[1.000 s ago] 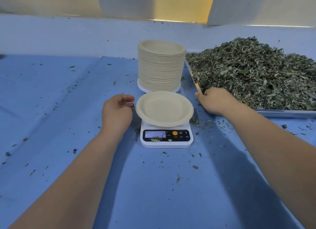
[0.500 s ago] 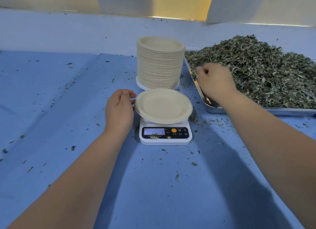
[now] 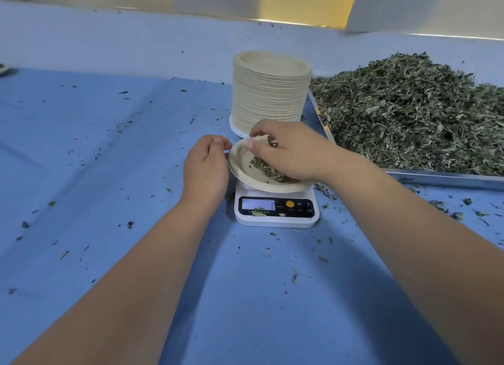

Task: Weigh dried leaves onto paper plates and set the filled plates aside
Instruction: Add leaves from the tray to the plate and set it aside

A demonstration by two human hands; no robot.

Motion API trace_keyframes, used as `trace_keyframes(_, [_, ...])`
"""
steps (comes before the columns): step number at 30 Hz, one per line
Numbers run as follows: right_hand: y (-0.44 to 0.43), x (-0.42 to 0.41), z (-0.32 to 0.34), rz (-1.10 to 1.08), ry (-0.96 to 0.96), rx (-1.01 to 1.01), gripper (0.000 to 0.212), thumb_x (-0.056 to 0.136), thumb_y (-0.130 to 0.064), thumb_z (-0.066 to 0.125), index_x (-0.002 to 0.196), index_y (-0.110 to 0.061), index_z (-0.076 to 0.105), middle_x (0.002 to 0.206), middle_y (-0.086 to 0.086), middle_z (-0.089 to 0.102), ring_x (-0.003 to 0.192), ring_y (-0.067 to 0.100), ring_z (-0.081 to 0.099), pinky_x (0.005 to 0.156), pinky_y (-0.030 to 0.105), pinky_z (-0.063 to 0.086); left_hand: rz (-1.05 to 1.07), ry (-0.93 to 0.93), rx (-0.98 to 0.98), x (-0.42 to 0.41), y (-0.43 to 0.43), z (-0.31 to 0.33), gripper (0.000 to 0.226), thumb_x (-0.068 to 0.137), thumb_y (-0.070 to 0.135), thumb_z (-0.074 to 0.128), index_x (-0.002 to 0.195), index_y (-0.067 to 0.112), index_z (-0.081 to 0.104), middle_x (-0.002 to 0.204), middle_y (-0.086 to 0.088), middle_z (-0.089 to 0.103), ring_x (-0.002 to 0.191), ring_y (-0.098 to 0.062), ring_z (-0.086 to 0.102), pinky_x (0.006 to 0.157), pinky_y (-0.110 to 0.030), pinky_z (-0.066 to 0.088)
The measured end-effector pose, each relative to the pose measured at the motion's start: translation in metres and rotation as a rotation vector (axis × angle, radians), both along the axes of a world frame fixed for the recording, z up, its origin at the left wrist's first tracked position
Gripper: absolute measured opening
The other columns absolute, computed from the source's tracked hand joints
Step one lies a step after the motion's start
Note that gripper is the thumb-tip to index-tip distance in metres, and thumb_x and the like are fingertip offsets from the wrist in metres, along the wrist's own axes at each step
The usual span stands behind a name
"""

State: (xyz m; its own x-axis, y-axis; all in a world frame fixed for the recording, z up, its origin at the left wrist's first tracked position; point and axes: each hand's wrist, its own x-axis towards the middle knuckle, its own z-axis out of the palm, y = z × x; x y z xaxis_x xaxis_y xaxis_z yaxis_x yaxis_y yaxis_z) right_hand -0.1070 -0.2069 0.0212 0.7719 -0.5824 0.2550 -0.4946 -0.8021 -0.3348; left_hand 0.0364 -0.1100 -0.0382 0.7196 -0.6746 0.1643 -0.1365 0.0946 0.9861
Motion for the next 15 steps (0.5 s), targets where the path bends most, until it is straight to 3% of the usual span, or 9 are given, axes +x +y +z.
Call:
trace_keyframes(4, [-0.011, -0.026, 0.002, -0.032, -0.243, 0.045, 0.039, 0.099, -0.058, 0.042, 0.124, -0.033, 0.059, 0.110, -0.020, 0.063, 0.101, -0.006, 0.058, 0.078, 0.013, 0.038, -0.002, -0.010, 0.015, 0.000, -0.001, 0.000, 0.031, 0.085, 0.038, 0.040, 0.088, 0.025, 0.068, 0.101, 0.005, 0.073, 0.106, -0.023, 0.068, 0.099, -0.054, 0.053])
trace_keyframes(6, [-0.022, -0.046, -0.010, -0.144, -0.319, 0.018, 0.035, 0.101, -0.054, 0.042, 0.120, -0.032, 0.061, 0.099, -0.024, 0.062, 0.092, -0.013, 0.054, 0.073, 0.012, 0.038, -0.004, -0.018, 0.032, 0.000, -0.001, 0.000, 0.031, 0.084, 0.038, 0.039, 0.086, 0.026, 0.068, 0.101, 0.006, 0.073, 0.107, -0.023, 0.067, 0.099, -0.053, 0.053])
trace_keyframes(8, [-0.032, -0.069, -0.027, -0.287, -0.378, -0.057, 0.026, 0.101, -0.046, 0.046, 0.112, -0.029, 0.063, 0.086, -0.021, 0.061, 0.076, -0.008, 0.054, 0.065, 0.020, 0.039, -0.005, -0.019, 0.045, 0.000, -0.001, -0.001, 0.031, 0.084, 0.038, 0.040, 0.086, 0.027, 0.068, 0.101, 0.006, 0.073, 0.107, -0.023, 0.067, 0.100, -0.053, 0.053])
trace_keyframes(11, [-0.044, -0.094, -0.049, -0.422, -0.282, -0.138, 0.023, 0.101, -0.042, 0.048, 0.105, -0.024, 0.062, 0.079, -0.001, 0.063, 0.068, 0.020, 0.055, 0.063, 0.032, 0.043, 0.000, -0.029, 0.046, -0.001, -0.002, -0.002, 0.029, 0.084, 0.038, 0.041, 0.087, 0.027, 0.067, 0.103, 0.006, 0.072, 0.107, -0.022, 0.067, 0.100, -0.052, 0.053])
trace_keyframes(15, [-0.053, -0.097, -0.051, -0.527, -0.116, -0.206, 0.026, 0.101, -0.045, 0.045, 0.102, -0.022, 0.057, 0.073, -0.001, 0.053, 0.059, 0.019, 0.044, 0.055, 0.032, 0.036, -0.003, -0.044, 0.049, 0.001, -0.004, -0.005, 0.028, 0.084, 0.038, 0.042, 0.089, 0.028, 0.068, 0.103, 0.009, 0.072, 0.106, -0.019, 0.067, 0.099, -0.051, 0.054])
